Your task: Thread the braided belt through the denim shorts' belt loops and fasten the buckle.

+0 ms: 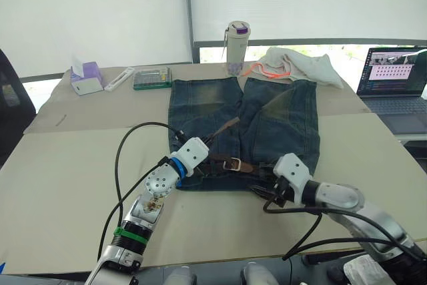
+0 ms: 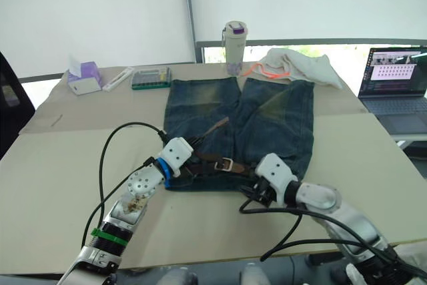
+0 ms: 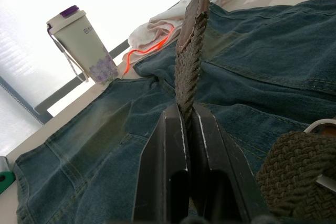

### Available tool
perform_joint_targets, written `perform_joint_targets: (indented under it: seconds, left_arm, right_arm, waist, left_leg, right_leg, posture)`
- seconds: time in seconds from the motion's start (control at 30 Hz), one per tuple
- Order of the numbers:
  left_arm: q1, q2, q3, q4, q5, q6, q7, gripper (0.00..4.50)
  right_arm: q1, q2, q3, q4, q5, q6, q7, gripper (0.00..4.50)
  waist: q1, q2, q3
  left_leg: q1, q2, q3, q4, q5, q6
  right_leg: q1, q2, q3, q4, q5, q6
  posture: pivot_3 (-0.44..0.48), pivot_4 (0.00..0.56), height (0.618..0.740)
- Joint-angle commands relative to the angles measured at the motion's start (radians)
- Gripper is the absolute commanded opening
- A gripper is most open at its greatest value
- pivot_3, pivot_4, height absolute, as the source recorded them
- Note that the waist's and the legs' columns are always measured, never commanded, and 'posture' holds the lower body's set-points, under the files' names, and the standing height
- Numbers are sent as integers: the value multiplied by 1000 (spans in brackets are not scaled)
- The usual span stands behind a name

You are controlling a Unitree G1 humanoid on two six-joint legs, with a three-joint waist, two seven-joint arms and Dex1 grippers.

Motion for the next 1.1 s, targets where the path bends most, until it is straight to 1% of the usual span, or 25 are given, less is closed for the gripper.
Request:
perform_joint_targets:
  seconds: [0.03,0.17,0.27,0.33,0.37,0.4,0.43,0.6,0.67,0.7,0.8,0.97,1.1]
  left_arm:
    - [-3,6,17,-45,-5,-5,10,0]
    - [5,5,12,-62,-1,-3,14,0]
    - [19,5,11,-81,0,-1,17,0]
    - [28,7,11,-93,1,0,17,0]
    - [30,8,13,-96,1,0,18,0]
    - [30,9,15,-98,2,0,19,0]
    - [30,11,17,-98,3,0,21,0]
    - [27,22,26,-95,12,-5,27,0]
    - [31,42,20,-94,33,-15,25,0]
    - [33,53,15,-96,45,-19,23,0]
    - [41,66,10,-110,61,-15,27,0]
    - [61,87,0,-173,95,36,15,0]
    - [77,105,-18,-219,135,58,4,0]
  right_arm:
    - [-32,50,10,45,-169,-98,-28,3536]
    - [-50,87,23,98,-313,-139,-38,3536]
    - [-68,119,-1,133,-395,-164,-82,3536]
    - [-71,125,-8,147,-437,-186,-84,3536]
    - [-67,123,-9,152,-448,-192,-76,3148]
    - [-63,124,-12,157,-458,-199,-75,3017]
    - [-61,124,-15,162,-470,-207,-74,2748]
    - [-61,133,-27,178,-518,-240,-78,1047]
    - [-62,155,-34,182,-526,-254,-93,288]
    - [-60,174,-42,183,-526,-260,-106,15]
    - [-52,226,-74,181,-523,-269,-143,15]
    - [-49,311,-109,195,-580,-328,-267,15]
    - [-46,342,-124,217,-624,-362,-320,15]
  waist:
    - [1,-2,1]
    - [4,-2,1]
    - [3,-2,1]
    - [2,-2,1]
    - [2,-2,1]
    - [2,-2,1]
    - [3,-2,1]
    - [5,-2,1]
    - [4,-2,1]
    - [3,-2,1]
    - [0,-2,1]
    - [0,-2,1]
    - [0,-2,1]
  left_leg:
    - [0,0,0,0,0,0]
    - [0,-1,0,0,1,-2]
    - [0,-1,0,0,1,-2]
    - [0,-1,0,0,1,-2]
    - [0,-1,0,0,1,-2]
    - [1,0,0,0,1,-2]
    - [0,-1,0,0,1,-3]
    - [0,-1,0,0,2,-3]
    - [0,-1,0,0,2,-3]
    - [0,-1,0,0,2,-3]
    - [1,-1,0,0,2,-3]
    - [1,-1,0,-1,2,-3]
    - [1,-1,0,-1,2,-4]
  right_leg:
    - [0,0,0,0,0,0]
    - [0,-1,0,0,2,-2]
    - [0,-1,0,0,4,-6]
    - [0,0,0,0,4,-6]
    - [0,0,0,0,4,-6]
    - [0,0,0,0,4,-6]
    - [0,0,0,0,4,-6]
    - [0,-1,0,0,4,-6]
    - [0,-1,0,0,4,-6]
    - [0,-1,0,0,4,-6]
    - [0,0,0,0,4,-7]
    - [0,0,0,1,5,-7]
    - [0,0,0,1,5,-7]
  posture:
    - [0,150,740]
    - [0,150,740]
    - [0,150,740]
    - [0,150,740]
    - [0,150,740]
    - [0,150,740]
    - [0,150,740]
    - [0,150,740]
    - [0,150,740]
    - [0,150,740]
    - [0,150,740]
    - [0,150,740]
    - [0,150,740]
